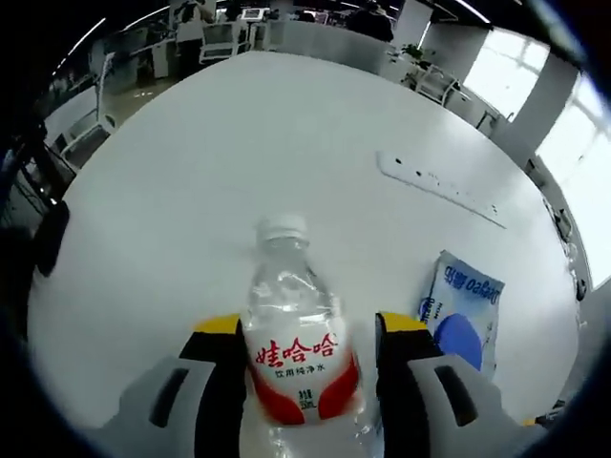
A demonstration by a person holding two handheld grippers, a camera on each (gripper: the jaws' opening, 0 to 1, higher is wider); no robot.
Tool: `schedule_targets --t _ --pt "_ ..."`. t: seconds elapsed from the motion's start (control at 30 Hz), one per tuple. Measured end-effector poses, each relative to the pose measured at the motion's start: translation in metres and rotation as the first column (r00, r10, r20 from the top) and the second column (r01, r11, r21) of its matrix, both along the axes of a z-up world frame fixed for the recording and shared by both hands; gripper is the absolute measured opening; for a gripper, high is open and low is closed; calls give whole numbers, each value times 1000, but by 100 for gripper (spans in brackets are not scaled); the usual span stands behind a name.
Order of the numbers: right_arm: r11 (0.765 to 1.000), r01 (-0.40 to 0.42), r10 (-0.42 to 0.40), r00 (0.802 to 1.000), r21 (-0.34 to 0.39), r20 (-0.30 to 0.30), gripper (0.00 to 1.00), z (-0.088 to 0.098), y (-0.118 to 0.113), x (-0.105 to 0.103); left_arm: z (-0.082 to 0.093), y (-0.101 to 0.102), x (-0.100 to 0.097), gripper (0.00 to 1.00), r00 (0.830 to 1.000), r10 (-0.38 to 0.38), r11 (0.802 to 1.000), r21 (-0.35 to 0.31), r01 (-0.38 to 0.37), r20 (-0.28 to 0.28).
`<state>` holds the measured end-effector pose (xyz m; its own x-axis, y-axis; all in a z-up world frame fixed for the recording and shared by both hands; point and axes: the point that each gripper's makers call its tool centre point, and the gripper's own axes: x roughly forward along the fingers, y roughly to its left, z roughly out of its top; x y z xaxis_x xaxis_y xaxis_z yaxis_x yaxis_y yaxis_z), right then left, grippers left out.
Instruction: Arrange the tabletop items into an orderly group along one side of the table until the central work area is clear of visible clutter.
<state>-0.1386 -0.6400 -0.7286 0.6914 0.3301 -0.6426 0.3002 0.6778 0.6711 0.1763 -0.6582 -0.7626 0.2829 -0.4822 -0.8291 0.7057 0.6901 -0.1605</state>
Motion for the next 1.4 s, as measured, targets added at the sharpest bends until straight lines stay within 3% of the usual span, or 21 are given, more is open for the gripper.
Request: schedule_targets --t 0.17,0.37,0.7,0.87,1.03,1.17,1.3,1.4 --pt "1000 4 -4 1000 6 -9 62 -2 0 -4 1 3 6 46 998 61 998 -35 -60 33" --pt "1000 0 0 1000 15 -13 61 -2 1 -4 0 3 7 45 996 66 998 -28 -65 64" --pt "1000 -4 4 1000 7 -9 60 1 2 -5 8 9 6 40 992 122 989 -81 -121 13" --pt "1000 -1 1 1000 -4 -5 60 4 3 -5 24 16 2 38 992 127 985 -119 -124 22" --pt "1000 -5 6 1000 -21 25 60 13 7 -3 53 26 4 37 989 130 976 -187 -115 74" --pt "999 -18 19 999 -32 37 60 17 14 -6 72 37 2 37 986 141 962 -247 -117 84" --pt "999 -24 26 998 -46 54 60 22 18 -12 93 47 4 37 981 143 951 -292 -100 129" --pt "998 -20 23 998 -56 61 60 25 18 -18 117 50 9 37 974 154 929 -360 -85 168"
